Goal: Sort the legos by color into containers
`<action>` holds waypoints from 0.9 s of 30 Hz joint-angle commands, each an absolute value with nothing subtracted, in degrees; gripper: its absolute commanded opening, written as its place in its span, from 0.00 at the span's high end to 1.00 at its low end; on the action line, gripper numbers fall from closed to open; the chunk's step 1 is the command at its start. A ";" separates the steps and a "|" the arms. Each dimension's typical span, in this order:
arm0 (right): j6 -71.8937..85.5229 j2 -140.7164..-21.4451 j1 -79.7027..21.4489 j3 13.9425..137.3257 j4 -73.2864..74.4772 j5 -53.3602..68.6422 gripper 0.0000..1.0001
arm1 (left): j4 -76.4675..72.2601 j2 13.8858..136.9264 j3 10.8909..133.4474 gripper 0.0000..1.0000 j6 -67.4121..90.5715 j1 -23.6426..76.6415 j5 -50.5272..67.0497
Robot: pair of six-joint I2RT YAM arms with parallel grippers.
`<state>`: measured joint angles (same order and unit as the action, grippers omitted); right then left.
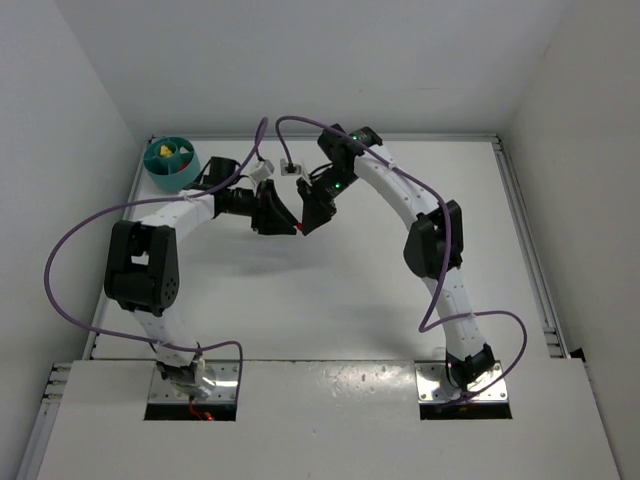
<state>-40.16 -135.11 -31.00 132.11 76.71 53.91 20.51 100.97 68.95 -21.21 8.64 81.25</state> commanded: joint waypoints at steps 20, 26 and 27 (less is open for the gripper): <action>-40.52 -133.59 -33.05 135.52 74.27 53.53 0.93 | 28.12 102.13 72.95 0.70 -31.01 9.23 84.81; -40.52 -133.59 -33.05 135.53 74.27 53.00 0.93 | 32.86 103.36 75.32 0.70 -34.35 9.76 84.81; -40.52 -133.59 -33.05 135.53 74.27 53.00 0.93 | 34.35 103.88 75.32 0.72 -34.97 9.76 84.81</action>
